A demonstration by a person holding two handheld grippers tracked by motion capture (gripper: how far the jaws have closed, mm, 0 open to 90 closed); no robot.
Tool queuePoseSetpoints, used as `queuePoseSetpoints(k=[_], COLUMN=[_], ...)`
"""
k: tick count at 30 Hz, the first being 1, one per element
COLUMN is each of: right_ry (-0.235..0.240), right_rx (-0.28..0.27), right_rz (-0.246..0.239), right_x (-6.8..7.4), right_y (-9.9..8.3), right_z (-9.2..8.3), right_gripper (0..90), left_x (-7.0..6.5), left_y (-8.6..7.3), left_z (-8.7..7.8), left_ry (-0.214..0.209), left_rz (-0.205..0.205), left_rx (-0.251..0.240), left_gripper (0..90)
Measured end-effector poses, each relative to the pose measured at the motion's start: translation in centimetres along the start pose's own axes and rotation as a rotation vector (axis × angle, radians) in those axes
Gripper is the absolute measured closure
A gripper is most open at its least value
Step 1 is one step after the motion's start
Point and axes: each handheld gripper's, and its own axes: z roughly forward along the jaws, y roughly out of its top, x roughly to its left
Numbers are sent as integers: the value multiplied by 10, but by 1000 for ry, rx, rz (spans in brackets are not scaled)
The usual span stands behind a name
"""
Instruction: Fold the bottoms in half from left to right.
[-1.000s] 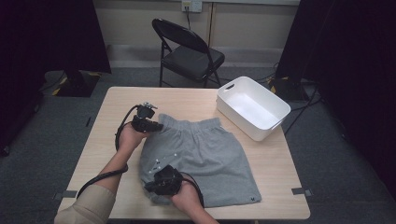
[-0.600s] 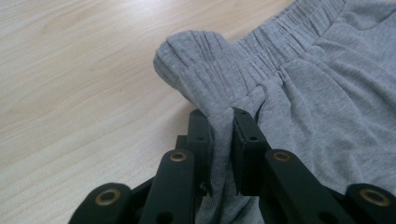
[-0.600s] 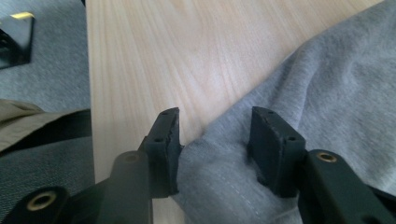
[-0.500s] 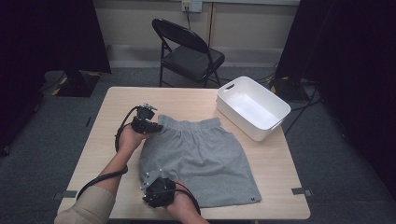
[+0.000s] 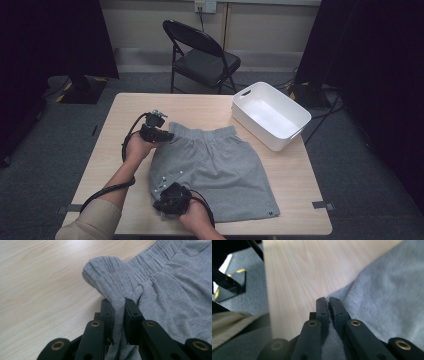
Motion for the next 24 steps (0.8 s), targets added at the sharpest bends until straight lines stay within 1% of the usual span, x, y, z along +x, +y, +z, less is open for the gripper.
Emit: queuePoseSetpoints(k=[7,11,14,16,19,22,24], right_ry=[1,-4,-6,-7,-8,1,-2], right_rx=[-97,-135,-150,-154,-164,-173,-174], right_rz=[15,24,21,13,3,3,-4], right_x=[-2,-4,-3,-1,2,5,9], right_y=[20,27,31,33,36,40,44], right_z=[-29,-43,-50,-52,-54,-56,-57], right_gripper=[865,865,865,865,865,865,865], left_x=[1,0,0,0,1,3,6], left_y=[3,5,7,8,9,9,8], left_z=[-5,-6,-8,-11,-17,-22,-26], left_ry=[3,6,9,15,13,21,23], left_rz=[0,0,2,6,6,1,-3], left_rx=[0,1,2,3,0,1,-1], left_gripper=[797,797,797,797,797,797,797])
